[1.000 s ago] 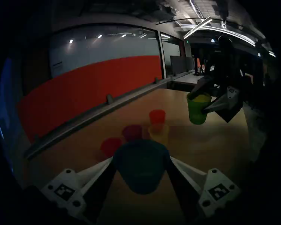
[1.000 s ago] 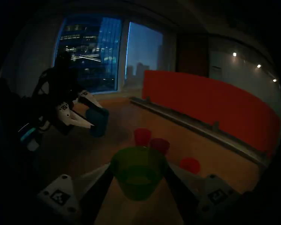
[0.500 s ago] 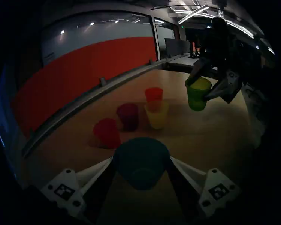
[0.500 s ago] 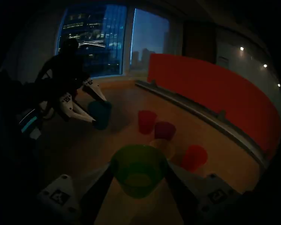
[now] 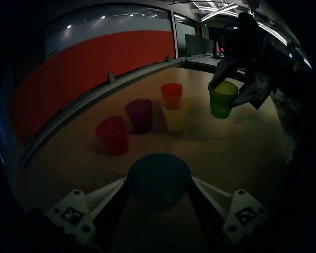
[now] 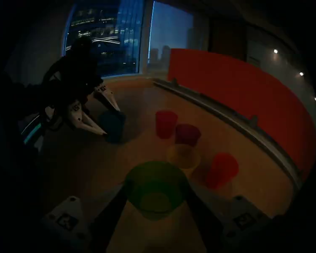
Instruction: Pour water
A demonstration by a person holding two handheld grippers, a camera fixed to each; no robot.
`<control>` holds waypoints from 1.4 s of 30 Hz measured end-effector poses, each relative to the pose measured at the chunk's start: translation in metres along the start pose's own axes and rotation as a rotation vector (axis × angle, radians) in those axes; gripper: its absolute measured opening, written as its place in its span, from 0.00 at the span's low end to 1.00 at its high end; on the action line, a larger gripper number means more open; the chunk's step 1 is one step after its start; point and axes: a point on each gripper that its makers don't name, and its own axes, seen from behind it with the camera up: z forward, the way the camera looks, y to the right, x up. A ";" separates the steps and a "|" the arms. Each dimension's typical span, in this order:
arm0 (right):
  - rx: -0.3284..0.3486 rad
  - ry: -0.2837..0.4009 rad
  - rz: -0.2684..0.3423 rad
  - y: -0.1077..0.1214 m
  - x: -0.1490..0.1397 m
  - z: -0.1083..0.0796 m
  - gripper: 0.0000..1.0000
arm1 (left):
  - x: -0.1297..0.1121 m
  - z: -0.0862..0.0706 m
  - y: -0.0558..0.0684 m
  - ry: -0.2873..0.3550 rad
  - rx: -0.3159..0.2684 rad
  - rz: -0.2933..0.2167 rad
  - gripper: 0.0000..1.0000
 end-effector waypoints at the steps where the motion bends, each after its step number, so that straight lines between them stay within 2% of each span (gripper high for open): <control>1: 0.000 -0.003 0.001 0.001 -0.001 0.001 1.00 | -0.002 0.001 0.000 -0.002 -0.003 -0.002 0.88; 11: -0.004 -0.030 0.007 0.006 -0.012 0.007 1.00 | -0.012 0.008 0.002 -0.011 -0.014 -0.011 0.88; 32: -0.014 -0.050 0.019 0.007 -0.025 0.014 0.99 | -0.028 0.009 0.001 -0.026 -0.020 -0.035 0.88; 42: -0.013 -0.056 0.031 0.006 -0.033 0.018 0.99 | -0.038 0.010 0.001 -0.070 -0.027 -0.042 0.88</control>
